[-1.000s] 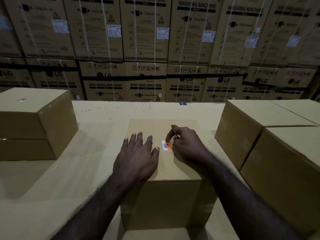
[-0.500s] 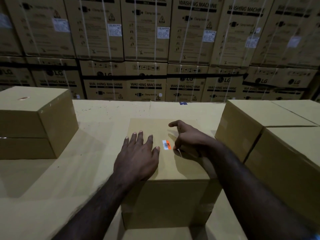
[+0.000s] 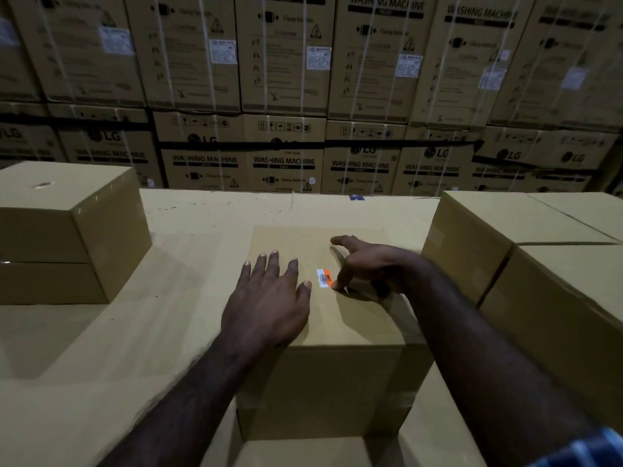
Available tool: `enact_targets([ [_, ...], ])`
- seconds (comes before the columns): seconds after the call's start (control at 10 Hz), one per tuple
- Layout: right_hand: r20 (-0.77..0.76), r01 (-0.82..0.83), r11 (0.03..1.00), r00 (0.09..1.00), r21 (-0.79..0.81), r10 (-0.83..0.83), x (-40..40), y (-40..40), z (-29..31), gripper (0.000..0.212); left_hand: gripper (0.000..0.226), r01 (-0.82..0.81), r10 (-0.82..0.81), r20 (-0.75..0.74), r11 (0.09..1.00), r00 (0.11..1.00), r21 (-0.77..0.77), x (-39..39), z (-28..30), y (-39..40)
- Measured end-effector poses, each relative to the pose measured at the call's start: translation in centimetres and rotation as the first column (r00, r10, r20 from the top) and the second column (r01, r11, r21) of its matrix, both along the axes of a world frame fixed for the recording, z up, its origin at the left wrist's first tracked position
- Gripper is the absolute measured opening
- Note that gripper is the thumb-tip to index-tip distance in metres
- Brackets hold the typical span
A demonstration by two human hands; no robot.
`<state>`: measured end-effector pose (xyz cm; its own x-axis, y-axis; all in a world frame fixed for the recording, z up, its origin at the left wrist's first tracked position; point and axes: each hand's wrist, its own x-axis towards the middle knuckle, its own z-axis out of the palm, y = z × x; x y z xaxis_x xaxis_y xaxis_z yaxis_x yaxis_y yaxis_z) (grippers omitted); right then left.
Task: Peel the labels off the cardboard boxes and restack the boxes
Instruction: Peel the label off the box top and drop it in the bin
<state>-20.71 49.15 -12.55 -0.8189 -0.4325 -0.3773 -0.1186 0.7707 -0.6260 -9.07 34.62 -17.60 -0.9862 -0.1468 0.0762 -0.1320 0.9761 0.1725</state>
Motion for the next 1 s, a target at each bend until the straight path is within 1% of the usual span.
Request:
enact_targets([
  [0.1,-0.032,-0.027,1.0,0.999,0.003,0.027,-0.27,-0.07,-0.39,0.092,0.061,-0.004,0.004,-0.002,1.0,1.0,-0.001,-0.01,0.0,0.01],
  [0.2,-0.047,-0.007,1.0,0.999,-0.03,0.005,-0.23,0.17,-0.5,0.089,0.061,-0.002,0.002,-0.001,1.0,1.0,0.002,-0.07,-0.04,-0.02],
  [0.3,0.001,-0.005,0.998,1.0,-0.068,0.005,-0.16,0.59,-0.3,0.087,0.061,-0.001,0.001,-0.009,1.0,1.0,0.007,-0.02,-0.15,-0.07],
  [0.4,0.002,-0.036,0.999,0.999,-0.028,0.036,-0.15,0.81,-0.09,0.088,0.061,-0.002,0.002,-0.019,1.0,1.0,0.006,0.02,-0.29,-0.12],
  [0.5,0.018,-0.007,1.0,1.0,-0.028,0.008,-0.08,0.66,-0.02,0.088,0.061,0.0,0.001,-0.022,1.0,1.0,0.004,0.03,-0.3,-0.12],
  [0.8,0.023,-0.004,1.0,1.0,-0.013,0.005,0.29,0.32,0.22,0.088,0.061,-0.003,0.003,-0.004,1.0,1.0,-0.004,0.02,0.0,0.0],
  [0.9,0.014,-0.007,1.0,1.0,-0.026,0.007,0.48,0.26,0.25,0.087,0.061,-0.005,0.005,-0.004,1.0,1.0,-0.007,0.03,0.02,0.06],
  [1.0,-0.03,-0.018,0.999,0.999,-0.026,0.017,0.56,0.21,-0.07,0.085,0.061,-0.004,0.004,0.0,1.0,1.0,-0.006,0.1,0.07,0.06],
])
